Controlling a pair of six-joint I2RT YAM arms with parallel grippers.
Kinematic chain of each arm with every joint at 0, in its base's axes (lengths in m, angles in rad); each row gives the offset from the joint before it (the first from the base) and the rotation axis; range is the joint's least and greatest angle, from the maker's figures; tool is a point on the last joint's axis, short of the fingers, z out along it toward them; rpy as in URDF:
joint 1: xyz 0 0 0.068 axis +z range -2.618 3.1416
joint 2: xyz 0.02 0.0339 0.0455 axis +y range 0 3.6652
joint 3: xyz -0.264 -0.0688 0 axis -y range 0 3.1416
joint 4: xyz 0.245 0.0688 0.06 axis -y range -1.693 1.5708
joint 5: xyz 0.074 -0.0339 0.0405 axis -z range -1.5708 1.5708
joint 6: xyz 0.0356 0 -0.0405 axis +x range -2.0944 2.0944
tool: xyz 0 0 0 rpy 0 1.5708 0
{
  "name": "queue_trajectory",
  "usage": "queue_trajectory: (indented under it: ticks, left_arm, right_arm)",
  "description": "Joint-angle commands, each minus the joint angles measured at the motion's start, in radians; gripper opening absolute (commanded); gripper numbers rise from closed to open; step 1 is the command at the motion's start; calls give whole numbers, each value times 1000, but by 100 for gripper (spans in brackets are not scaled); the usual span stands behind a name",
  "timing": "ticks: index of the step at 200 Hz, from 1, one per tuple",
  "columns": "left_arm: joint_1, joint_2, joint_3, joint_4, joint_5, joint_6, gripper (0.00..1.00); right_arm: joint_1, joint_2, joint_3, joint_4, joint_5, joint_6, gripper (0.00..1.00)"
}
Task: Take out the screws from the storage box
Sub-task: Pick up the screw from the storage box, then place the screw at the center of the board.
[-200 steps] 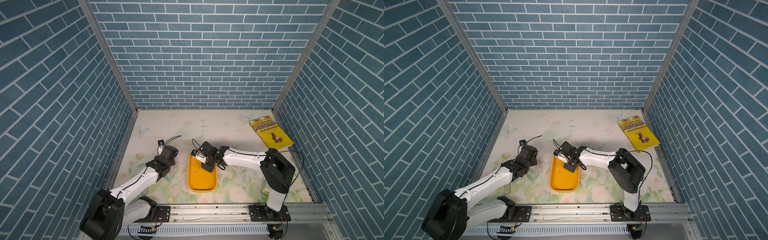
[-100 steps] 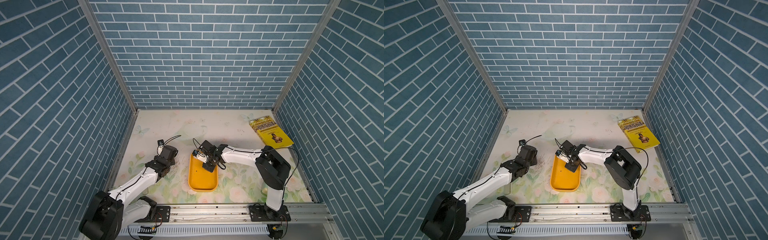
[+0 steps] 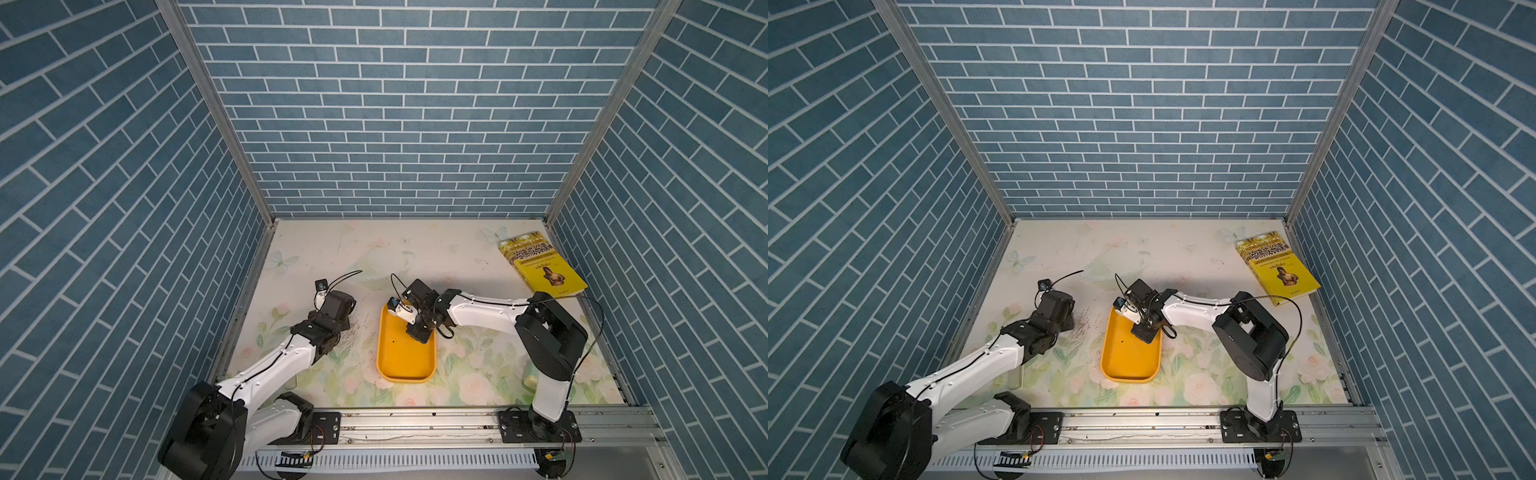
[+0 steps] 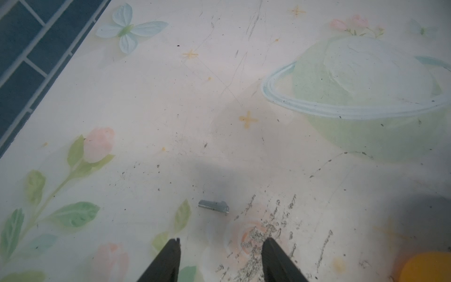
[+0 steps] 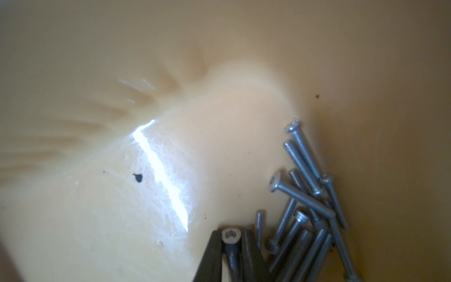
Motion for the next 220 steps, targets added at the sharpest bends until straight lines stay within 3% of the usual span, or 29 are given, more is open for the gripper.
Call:
queue_trajectory:
  ticks: [1, 124, 162, 220]
  left_arm:
    - [5, -8, 2, -20, 1, 5, 58]
    - [5, -6, 3, -16, 5, 7, 58]
    - [6, -9, 2, -13, 5, 9, 58]
    - [5, -51, -14, 35, 91, 57, 60]
  right_arm:
    - [-11, -108, -66, 89, 5, -36, 0]
    - [-88, -651, -625, 680, 238, -34, 0]
    - [-144, -806, -740, 787, 104, -14, 0]
    - [-178, -796, -742, 759, 229, 24, 0]
